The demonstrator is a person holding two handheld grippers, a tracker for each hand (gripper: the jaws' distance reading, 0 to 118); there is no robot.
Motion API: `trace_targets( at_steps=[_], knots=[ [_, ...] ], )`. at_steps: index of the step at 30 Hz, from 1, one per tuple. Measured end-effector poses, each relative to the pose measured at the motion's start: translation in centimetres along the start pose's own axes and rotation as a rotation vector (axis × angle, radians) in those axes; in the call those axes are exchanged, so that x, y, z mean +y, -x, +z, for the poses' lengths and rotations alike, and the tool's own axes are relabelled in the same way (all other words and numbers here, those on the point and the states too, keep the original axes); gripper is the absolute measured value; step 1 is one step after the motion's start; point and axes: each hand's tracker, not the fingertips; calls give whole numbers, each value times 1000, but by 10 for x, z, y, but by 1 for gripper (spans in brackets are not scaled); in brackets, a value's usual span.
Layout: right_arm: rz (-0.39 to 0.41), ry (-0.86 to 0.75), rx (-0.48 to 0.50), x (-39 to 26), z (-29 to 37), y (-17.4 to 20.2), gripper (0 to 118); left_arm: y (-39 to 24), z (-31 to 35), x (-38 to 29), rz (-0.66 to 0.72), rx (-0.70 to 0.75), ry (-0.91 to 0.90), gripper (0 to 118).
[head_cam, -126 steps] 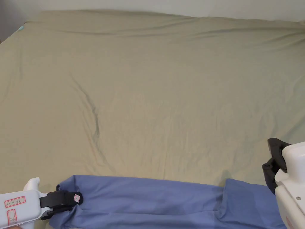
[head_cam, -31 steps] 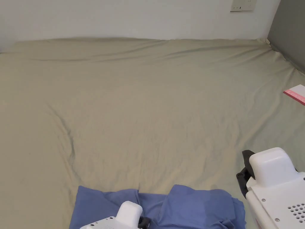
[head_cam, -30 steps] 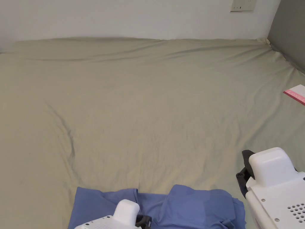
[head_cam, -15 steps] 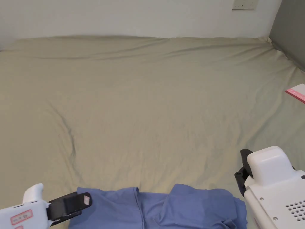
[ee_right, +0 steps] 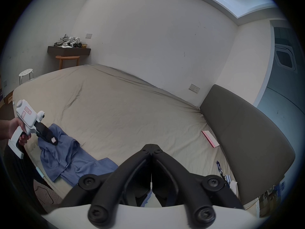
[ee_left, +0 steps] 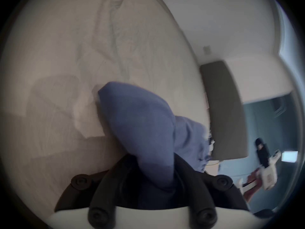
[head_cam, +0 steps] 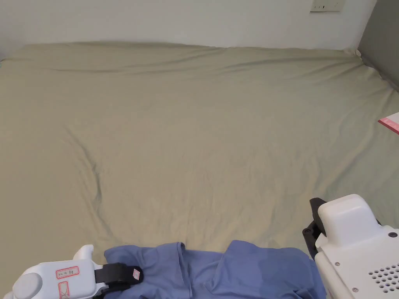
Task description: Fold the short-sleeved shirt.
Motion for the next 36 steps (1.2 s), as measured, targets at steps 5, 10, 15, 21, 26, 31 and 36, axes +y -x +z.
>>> trace_targets(
  at_steps=[5, 10, 15, 21, 26, 31, 36],
  knots=[
    [6, 4, 0, 0, -1, -1, 2, -43, 18, -4, -257, 174, -65, 14],
    [5, 0, -2, 2, -1, -3, 2, -57, 44, -5, -317, 277, -158, 12],
    [8, -6, -2, 4, -2, -4, 2, -57, 87, 8, -390, 449, -271, 12],
    [-2, -12, 2, 5, -3, -5, 2, -81, 147, 25, -384, 678, -362, 12],
    [-2, -9, 18, 4, -7, -1, 2, -124, 146, 32, -379, 594, -321, 12],
    [-2, -15, 26, 4, -5, 0, 2, -167, 90, 20, -414, 448, -218, 12],
    [-12, -8, 17, -1, -2, -5, 2, -177, 14, 5, -404, 364, -90, 12]
  ],
)
